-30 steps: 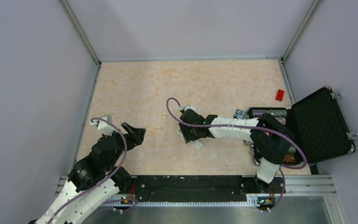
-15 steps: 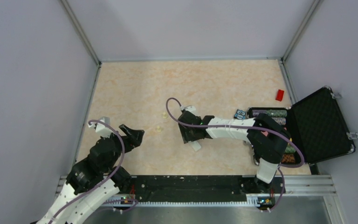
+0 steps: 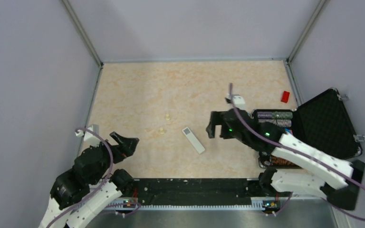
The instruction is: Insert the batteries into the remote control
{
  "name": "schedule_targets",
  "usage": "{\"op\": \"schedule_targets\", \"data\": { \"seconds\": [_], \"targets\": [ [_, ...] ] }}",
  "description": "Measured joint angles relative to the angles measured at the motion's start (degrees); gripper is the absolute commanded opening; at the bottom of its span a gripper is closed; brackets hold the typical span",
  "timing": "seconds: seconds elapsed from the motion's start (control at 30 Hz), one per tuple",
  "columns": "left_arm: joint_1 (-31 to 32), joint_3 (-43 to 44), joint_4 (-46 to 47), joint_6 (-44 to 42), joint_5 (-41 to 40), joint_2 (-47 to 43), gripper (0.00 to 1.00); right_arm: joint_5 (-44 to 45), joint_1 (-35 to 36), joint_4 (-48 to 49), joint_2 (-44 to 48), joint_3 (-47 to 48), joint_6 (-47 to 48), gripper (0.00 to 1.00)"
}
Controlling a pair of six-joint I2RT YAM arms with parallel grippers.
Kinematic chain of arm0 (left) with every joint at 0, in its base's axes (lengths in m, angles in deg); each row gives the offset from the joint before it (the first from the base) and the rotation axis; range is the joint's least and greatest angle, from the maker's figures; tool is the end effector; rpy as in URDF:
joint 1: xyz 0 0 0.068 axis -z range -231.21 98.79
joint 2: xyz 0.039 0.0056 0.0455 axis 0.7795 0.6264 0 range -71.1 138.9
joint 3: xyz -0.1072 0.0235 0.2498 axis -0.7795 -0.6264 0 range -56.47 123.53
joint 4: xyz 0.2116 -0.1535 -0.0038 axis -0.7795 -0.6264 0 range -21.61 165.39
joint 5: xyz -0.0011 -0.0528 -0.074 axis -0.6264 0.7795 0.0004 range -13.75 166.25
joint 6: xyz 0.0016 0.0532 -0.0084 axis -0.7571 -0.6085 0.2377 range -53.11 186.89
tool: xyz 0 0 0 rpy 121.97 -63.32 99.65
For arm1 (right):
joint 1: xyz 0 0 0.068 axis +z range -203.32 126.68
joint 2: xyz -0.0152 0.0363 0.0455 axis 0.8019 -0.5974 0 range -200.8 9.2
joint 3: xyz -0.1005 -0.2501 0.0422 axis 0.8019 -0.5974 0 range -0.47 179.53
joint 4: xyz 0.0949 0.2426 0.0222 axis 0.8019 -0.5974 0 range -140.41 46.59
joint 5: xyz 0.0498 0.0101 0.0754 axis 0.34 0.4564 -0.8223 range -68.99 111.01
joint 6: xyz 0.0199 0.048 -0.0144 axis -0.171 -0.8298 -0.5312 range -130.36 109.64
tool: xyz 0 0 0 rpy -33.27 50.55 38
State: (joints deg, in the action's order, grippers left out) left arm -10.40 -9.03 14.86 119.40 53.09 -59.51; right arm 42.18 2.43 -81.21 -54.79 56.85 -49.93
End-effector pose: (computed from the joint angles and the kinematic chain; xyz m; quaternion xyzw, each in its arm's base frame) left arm 0.0256 -0.0037 0.3142 -0.1918 0.8094 -0.2686 0.4857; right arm 0.1407 0.1837 0.3068 -0.0571 0.9074 0.1671 0.3814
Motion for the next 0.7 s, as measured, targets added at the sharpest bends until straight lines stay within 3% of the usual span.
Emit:
{"op": "schedule_targets", "data": {
  "seconds": [0.2,0.33,0.7],
  "targets": [
    [0.0,3.8,-4.0,-1.4,0.6,-5.1,0.99,5.2,0.0,-13.4,26.7,-0.9,-4.7,0.99],
    [0.0,4.7,-4.2,-3.4,3.3,-7.1,0.99,8.6,0.0,-22.3,37.9,2.9,-7.5,0.99],
    [0.0,7.1,-3.8,-4.7,4.3,-9.4,0.99,11.4,0.0,-34.1,41.5,8.5,-11.6,0.99]
  ]
}}
